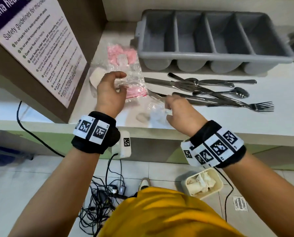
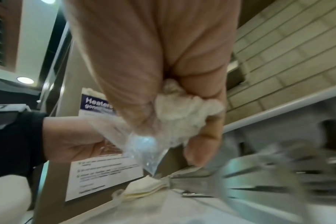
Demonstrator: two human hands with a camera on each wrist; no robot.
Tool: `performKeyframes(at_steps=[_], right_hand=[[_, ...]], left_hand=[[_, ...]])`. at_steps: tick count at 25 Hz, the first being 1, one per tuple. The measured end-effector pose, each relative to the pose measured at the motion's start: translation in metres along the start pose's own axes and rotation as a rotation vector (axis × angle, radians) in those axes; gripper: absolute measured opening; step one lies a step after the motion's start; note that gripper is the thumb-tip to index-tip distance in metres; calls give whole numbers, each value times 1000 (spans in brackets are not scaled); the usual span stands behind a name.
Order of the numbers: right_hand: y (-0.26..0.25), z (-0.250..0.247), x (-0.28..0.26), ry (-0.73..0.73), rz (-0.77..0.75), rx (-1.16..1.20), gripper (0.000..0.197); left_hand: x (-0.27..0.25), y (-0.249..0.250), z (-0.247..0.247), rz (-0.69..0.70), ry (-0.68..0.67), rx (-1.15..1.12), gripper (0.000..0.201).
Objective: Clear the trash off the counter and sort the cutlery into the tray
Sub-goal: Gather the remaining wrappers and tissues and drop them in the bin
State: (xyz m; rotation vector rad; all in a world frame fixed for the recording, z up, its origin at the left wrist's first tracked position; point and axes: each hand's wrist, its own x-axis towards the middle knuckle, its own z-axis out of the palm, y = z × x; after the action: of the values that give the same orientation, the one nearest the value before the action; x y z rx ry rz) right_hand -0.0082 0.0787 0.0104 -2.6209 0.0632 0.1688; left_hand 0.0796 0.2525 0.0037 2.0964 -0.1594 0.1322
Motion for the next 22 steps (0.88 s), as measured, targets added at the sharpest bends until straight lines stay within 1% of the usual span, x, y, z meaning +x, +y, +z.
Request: performKeyframes(at_steps=[1, 3, 4, 6, 9, 11, 14, 16, 18, 19, 20, 22], right_hand=[[18, -6, -19, 44, 16, 55, 34], [55, -16, -63, 122, 55, 165, 51], [75, -20, -85, 156, 92, 214, 55], [114, -22, -125, 209, 208, 310, 47], [184, -18, -180, 273, 351, 312, 32], [227, -8, -209, 248, 409, 342, 27], [283, 20, -237, 148, 552, 454, 26], [318, 45, -242, 47, 638, 533, 31], [347, 77, -240, -99, 696, 541, 40], [360, 93, -237, -144, 717, 519, 42], [371, 109, -235, -150, 741, 520, 43], [394, 141, -229, -89, 774, 554, 45]], left_hand=[[-12, 12, 17, 18, -28, -58, 31], [-44, 39, 53, 65, -99, -128, 30], [-63, 53, 71, 82, -142, -166, 30], [-99, 76, 106, 110, -232, -206, 31], [-161, 102, 167, 113, -370, -169, 29], [-196, 108, 205, 96, -477, -122, 28], [-240, 97, 247, 90, -588, -5, 32], [-263, 81, 275, 76, -677, 123, 36], [-279, 56, 304, 7, -815, 275, 39], [-284, 41, 318, -40, -880, 340, 40], [-288, 25, 332, -94, -934, 383, 40], [-294, -7, 357, -192, -991, 417, 45]])
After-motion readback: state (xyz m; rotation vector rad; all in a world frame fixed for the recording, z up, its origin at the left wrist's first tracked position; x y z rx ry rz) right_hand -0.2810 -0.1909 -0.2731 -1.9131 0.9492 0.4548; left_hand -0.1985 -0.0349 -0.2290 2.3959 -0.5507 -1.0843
